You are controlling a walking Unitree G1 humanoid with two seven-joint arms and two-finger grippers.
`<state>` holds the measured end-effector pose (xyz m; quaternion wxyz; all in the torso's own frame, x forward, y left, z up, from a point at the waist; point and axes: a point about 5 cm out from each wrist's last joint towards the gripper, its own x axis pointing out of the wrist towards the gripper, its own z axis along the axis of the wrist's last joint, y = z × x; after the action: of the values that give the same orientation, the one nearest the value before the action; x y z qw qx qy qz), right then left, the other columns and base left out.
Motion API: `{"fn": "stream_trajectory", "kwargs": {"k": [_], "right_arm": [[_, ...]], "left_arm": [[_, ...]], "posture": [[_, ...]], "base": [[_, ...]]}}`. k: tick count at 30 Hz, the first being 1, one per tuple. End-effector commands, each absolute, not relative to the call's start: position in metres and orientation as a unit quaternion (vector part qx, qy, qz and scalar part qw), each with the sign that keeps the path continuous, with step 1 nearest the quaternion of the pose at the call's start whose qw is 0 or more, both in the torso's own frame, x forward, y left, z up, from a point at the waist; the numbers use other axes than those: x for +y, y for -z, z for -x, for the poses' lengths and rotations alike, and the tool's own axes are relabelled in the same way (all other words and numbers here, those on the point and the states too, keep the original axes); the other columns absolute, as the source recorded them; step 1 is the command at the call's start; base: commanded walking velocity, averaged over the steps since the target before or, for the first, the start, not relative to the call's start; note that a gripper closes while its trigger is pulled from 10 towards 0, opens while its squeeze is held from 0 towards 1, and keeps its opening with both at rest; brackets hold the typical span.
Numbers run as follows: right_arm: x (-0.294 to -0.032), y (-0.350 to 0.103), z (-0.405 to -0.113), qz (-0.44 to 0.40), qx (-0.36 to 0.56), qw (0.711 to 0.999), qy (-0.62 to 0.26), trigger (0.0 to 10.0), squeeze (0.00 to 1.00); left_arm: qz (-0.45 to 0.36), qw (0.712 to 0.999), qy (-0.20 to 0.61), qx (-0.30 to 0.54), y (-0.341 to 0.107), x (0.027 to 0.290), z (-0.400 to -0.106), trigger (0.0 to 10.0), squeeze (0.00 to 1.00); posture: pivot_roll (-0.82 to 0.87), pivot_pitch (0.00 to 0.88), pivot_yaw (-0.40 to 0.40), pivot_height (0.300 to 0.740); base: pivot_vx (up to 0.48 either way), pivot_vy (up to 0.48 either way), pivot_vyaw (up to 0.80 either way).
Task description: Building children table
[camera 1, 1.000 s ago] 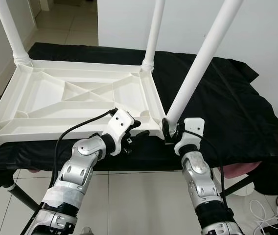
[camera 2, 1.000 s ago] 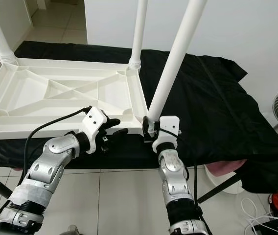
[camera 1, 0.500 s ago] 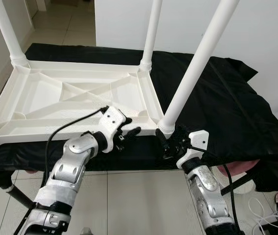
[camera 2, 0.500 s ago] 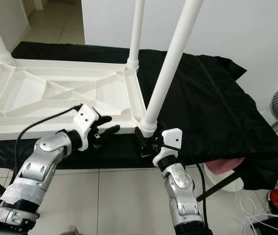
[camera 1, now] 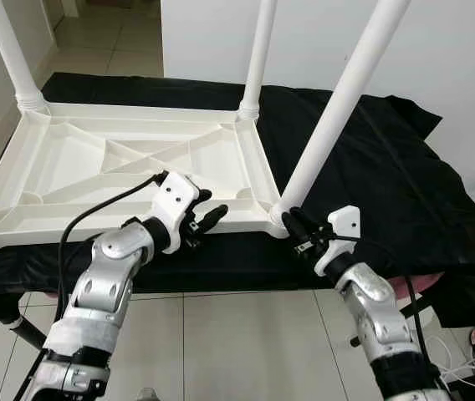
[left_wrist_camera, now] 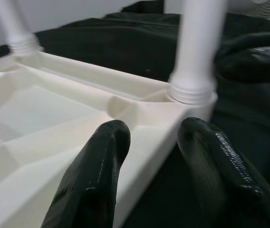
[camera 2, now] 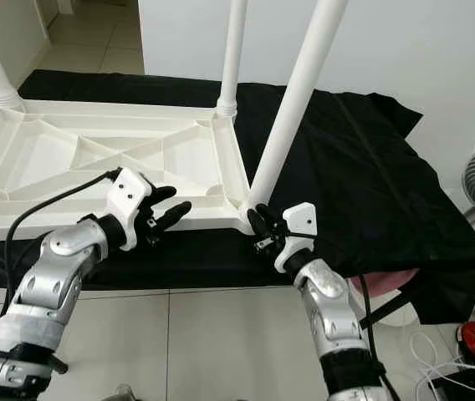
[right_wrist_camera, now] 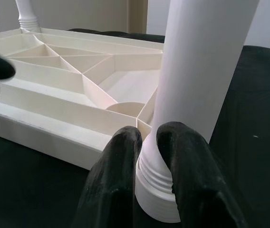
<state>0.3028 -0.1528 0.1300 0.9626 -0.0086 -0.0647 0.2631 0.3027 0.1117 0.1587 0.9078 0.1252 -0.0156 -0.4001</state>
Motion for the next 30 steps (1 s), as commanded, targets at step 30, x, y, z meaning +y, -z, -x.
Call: {"fn": "stream_trajectory", "kwargs": {"k": [30], "right_arm": [[-0.159,-0.137,-0.315,-0.073,-0.090,0.961,-0.250,10.0,0.00]], "left_arm": [[-0.138,0.962,0.235,0.003,-0.155,0.142,-0.329,10.0,0.00]], "posture": [[0.05,0.017,-0.093,0.740]], "base": [[0.000,0.000,0.00]]}}
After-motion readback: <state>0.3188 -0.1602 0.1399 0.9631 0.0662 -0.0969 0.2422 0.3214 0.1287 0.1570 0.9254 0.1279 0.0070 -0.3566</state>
